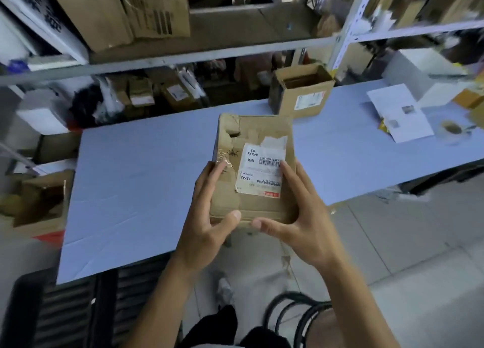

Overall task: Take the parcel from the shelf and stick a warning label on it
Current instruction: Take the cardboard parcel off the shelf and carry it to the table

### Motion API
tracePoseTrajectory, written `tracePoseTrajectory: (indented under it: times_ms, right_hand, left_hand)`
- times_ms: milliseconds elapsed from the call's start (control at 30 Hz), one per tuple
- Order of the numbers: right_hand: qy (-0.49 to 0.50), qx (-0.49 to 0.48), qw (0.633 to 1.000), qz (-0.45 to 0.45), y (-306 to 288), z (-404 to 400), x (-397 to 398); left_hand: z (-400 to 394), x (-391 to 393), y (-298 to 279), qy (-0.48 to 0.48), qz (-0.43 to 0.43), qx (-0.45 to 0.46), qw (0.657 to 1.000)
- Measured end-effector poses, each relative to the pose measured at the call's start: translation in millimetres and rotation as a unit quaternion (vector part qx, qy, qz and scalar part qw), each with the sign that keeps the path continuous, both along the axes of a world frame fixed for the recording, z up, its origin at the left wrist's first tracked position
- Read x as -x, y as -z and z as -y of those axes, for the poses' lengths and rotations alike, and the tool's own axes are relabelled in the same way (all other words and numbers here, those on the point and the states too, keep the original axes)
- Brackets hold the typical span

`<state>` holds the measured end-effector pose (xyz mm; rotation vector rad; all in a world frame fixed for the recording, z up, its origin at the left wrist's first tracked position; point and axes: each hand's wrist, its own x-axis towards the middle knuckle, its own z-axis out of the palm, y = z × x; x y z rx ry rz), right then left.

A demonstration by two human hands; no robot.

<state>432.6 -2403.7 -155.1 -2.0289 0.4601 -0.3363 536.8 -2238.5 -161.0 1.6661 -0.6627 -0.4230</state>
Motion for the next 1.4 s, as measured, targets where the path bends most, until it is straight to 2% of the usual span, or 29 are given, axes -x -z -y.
tracePoseTrajectory:
  times_ms: [267, 400, 600, 733, 833, 1000, 1233, 1400]
  right_hand:
    - [-0.034, 0.024, 0.999, -0.008, -8, 50, -75]
    - [-0.073, 0.013, 0.997, -0.032, -1, 75, -106]
    - [-0.186, 0.023, 0.98, -0.061, 21, 127, -150]
    - [-0.284, 0.024, 0.956, -0.071, 37, 162, -181]
    - [-0.328, 0.027, 0.942, -0.07, 53, 178, -191]
    - [-0.336, -0.006, 0.94, -0.051, 113, 188, -185]
    - [-0.327, -0.024, 0.944, -0.028, 218, 190, -168]
    - [-0.318, -0.065, 0.946, -0.001, 267, 191, -147]
  left_hand:
    - [43, -64, 4, -0.041, -0.015, 0.038, 0.998]
    - [61, -84, 18, -0.08, -0.029, 0.025, 0.996]
    - [97, -99, 36, -0.166, -0.058, 0.015, 0.984]
    - [124, -84, 56, -0.281, -0.067, 0.042, 0.957]
    - [141, -75, 77, -0.327, -0.071, 0.052, 0.941]
    - [149, -68, 122, -0.336, -0.057, 0.035, 0.94]
    - [158, -51, 225, -0.339, -0.045, 0.022, 0.94]
    - [162, -29, 274, -0.339, -0.019, 0.029, 0.94]
